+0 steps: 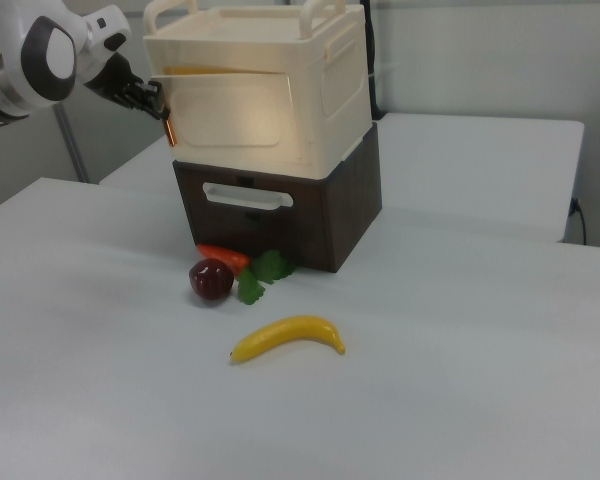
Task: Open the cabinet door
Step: 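Pull the door edge outward, swinging the door open on its hinge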
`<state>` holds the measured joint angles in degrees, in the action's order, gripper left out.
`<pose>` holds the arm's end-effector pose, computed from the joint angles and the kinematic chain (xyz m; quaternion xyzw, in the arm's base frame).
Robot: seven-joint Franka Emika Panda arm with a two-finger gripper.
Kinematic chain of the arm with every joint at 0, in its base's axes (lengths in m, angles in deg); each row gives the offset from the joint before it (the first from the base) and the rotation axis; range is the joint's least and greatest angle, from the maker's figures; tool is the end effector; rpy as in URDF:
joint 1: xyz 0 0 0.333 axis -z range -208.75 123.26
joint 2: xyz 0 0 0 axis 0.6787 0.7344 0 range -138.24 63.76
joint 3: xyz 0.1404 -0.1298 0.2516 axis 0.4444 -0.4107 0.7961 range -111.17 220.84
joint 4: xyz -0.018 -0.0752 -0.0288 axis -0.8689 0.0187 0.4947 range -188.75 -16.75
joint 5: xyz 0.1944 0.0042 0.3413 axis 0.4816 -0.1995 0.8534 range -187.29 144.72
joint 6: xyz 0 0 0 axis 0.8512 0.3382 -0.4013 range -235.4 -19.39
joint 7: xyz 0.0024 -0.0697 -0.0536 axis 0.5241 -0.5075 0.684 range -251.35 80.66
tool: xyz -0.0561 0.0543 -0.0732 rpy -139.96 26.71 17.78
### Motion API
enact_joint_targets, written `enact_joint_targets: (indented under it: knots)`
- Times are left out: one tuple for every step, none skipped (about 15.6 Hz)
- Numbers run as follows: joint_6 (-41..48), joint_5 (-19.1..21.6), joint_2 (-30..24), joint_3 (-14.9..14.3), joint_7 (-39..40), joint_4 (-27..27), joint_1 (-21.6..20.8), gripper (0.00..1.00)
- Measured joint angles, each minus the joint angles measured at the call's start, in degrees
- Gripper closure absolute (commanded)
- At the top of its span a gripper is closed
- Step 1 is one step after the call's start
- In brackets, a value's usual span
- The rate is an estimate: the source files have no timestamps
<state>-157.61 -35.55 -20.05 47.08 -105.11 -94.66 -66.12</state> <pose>0.6697 0.2007 0.6031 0.9367 0.0339 0.3476 0.0226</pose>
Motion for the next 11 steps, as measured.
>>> enact_joint_targets:
  knots:
    - [1.65, 0.49, -0.38, 0.01, -0.14, 0.0, 0.02, 0.41]
    - [4.27, 1.35, -0.76, -0.01, -0.2, -0.02, 0.14, 0.26]
    - [6.82, 2.3, -1.14, -0.05, -0.2, -0.03, 0.32, 0.21]
    - [9.03, 3.09, -1.53, -0.05, -0.2, -0.03, 0.55, 0.14]
    - [11.07, 3.72, -1.94, -0.05, -0.2, -0.03, 0.67, 0.09]
    - [13.22, 4.15, -2.43, -0.06, -0.19, -0.03, 0.69, 0.09]
    - [15.33, 4.33, -3.03, -0.06, -0.19, -0.02, 0.67, 0.09]
    - [17.15, 4.36, -3.72, -0.06, -0.19, 0.0, 0.66, 0.09]
    - [18.79, 4.36, -4.57, -0.06, -0.04, 0.02, 0.65, 0.09]
    - [20.27, 4.37, -5.61, -0.06, 0.27, 0.05, 0.64, 0.09]
    - [21.17, 4.37, -6.61, -0.06, 0.57, 0.06, 0.64, 0.09]
